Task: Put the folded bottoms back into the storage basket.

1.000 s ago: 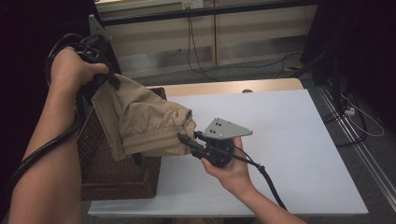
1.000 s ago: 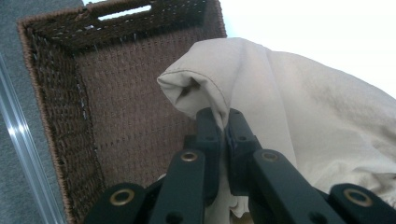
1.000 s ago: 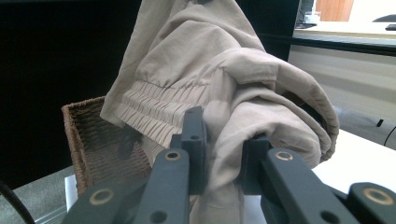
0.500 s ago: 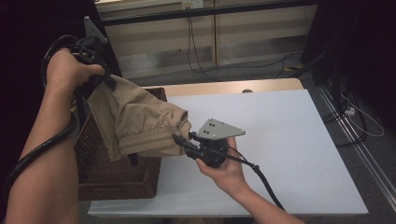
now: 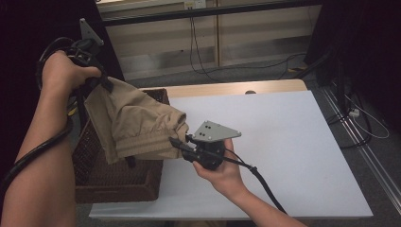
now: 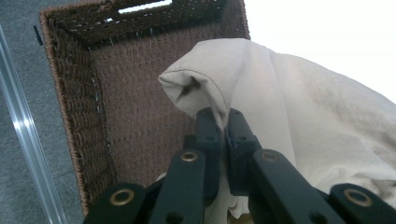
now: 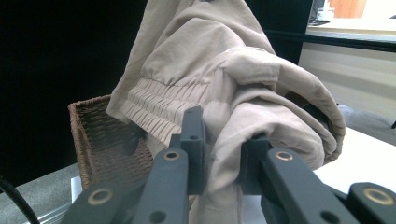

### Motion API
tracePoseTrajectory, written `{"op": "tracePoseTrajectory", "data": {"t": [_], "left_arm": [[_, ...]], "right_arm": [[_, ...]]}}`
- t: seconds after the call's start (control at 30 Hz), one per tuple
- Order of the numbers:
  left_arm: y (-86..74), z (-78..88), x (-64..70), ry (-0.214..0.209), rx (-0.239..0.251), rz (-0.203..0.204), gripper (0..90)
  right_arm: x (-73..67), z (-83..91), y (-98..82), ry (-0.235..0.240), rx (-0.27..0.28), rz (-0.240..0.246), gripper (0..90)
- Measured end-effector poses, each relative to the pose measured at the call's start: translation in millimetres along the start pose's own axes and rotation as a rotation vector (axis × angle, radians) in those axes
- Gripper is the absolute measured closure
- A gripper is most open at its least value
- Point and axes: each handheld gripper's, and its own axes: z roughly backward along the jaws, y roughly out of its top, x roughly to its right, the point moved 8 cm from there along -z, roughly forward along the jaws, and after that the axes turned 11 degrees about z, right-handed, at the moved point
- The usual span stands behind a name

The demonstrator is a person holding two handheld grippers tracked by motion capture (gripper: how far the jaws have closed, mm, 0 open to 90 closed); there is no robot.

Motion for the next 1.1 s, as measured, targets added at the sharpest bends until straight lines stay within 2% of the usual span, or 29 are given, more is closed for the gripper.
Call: {"op": "tracePoseTrajectory", "data": {"t": [1.1], "left_arm": [[-3.3,-5.8,-27.7,0.000,0.011,0.020,86.6]], "right_arm": [[-15.5,-22.4,-0.4,0.024,-0.018,0.015,76.7]]}}
